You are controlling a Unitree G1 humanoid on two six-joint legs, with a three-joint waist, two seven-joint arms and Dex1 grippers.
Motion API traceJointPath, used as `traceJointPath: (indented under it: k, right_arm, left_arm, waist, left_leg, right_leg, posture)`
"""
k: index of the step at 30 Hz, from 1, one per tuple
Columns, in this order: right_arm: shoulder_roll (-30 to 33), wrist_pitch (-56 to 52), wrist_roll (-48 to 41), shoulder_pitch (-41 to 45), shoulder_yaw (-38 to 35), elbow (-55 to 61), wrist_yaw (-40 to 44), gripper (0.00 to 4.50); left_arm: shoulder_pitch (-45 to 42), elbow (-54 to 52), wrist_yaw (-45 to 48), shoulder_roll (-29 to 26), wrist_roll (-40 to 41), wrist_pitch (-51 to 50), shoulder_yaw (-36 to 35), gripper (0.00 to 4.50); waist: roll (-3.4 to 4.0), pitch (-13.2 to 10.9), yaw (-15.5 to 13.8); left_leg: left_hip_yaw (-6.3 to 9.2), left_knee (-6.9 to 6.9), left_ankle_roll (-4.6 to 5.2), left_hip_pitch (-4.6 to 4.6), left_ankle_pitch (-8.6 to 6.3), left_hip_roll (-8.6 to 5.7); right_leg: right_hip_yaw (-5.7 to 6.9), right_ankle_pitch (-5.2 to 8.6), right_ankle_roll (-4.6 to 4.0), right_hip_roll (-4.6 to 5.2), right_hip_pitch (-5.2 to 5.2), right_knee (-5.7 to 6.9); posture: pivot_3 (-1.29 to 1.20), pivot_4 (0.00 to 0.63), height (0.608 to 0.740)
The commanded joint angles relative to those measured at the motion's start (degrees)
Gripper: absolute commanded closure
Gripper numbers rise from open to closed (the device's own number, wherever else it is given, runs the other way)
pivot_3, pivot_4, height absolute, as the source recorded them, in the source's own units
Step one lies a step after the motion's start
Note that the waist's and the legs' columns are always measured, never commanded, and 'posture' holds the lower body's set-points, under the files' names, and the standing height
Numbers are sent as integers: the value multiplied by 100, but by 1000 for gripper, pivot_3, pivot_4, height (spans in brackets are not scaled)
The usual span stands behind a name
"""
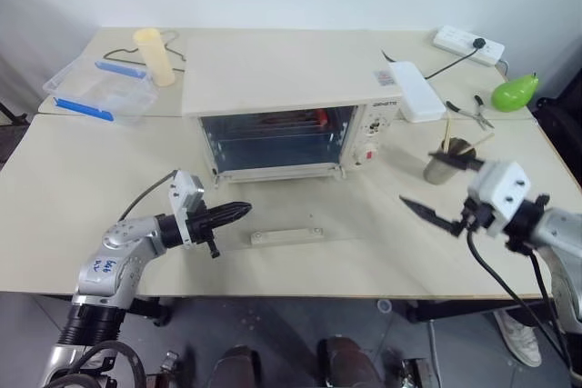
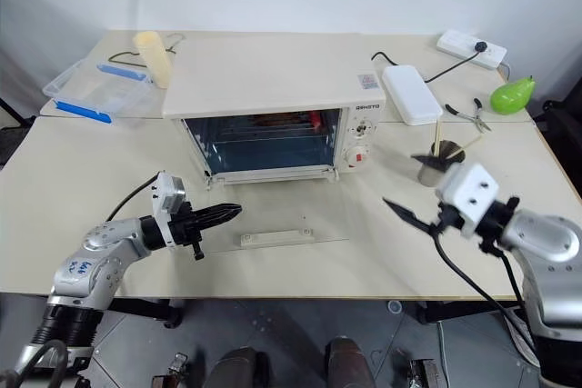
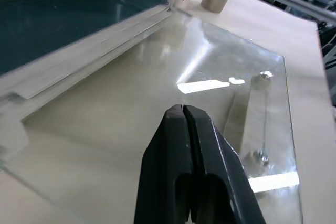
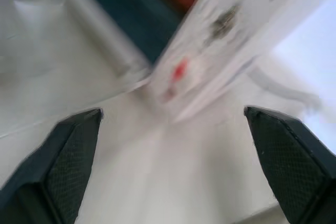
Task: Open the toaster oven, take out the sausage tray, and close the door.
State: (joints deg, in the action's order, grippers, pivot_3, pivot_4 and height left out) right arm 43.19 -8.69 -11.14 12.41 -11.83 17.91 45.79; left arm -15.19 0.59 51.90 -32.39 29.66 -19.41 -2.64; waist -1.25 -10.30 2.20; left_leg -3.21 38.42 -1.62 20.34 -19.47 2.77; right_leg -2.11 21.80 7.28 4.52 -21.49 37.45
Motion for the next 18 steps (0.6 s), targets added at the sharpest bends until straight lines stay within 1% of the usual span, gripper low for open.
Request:
traceJointPath:
  k: [1,2,4,7,10,11,12,15,18]
  right_arm:
    - [-494,-162,875,655,1074,410,-694,0]
    - [-662,7,1195,848,1335,325,-892,0]
    - [-966,150,1563,1162,1827,125,-1043,0]
    - [-1144,549,1986,1363,2187,-161,-1230,0]
    - [-1434,1227,3278,1965,2994,-1110,-1995,0]
    - [-1451,1532,3983,2248,3319,-1465,-2453,0]
    - [-1528,1660,4346,2487,3486,-1841,-2754,0]
    - [-1848,1803,4510,2874,3545,-2489,-3186,0]
    - [-2186,1964,4894,3309,3795,-3160,-3557,0]
  left_arm:
    - [152,-51,-134,199,-19,323,-246,4486]
    - [177,-62,-146,277,4,450,-333,4306]
    - [250,-147,-215,361,62,505,-481,3891]
    - [348,-277,-195,369,78,544,-589,3010]
    - [642,-615,-333,382,141,654,-920,2127]
    - [752,-688,-404,403,115,779,-1057,1832]
    - [877,-753,-432,400,142,807,-1173,1550]
    - [1122,-888,-455,375,207,777,-1335,659]
    - [1349,-1020,-440,366,315,702,-1492,659]
  waist:
    - [0,0,1]
    - [1,0,-6]
    - [1,0,-19]
    - [0,0,-56]
    - [-1,1,9]
    - [-1,1,49]
    - [-2,0,105]
    - [-2,1,162]
    - [-2,0,237]
  left_leg:
    - [-1,0,-1,-1,0,3]
    - [2,-2,-2,2,0,2]
    - [2,-9,-3,10,0,0]
    - [9,2,1,34,-3,-7]
    - [13,53,14,91,-18,-8]
    - [7,64,18,99,-21,-11]
    - [-5,67,20,99,-21,-14]
    - [-21,68,18,98,-18,-6]
    - [-17,65,12,96,-15,3]
  right_leg:
    - [-1,0,0,3,-3,2]
    - [3,0,0,6,-7,3]
    - [5,0,0,7,-20,5]
    - [23,-1,1,10,-35,25]
    - [31,-5,9,19,-66,32]
    - [31,-7,13,23,-73,35]
    - [31,-8,14,26,-77,36]
    - [32,-8,14,36,-97,40]
    - [37,-8,13,35,-103,53]
  posture:
    - [0,150,740]
    - [0,150,740]
    - [0,150,740]
    - [0,150,740]
    - [0,150,740]
    - [0,150,740]
    - [0,150,740]
    - [0,150,740]
    - [0,150,740]
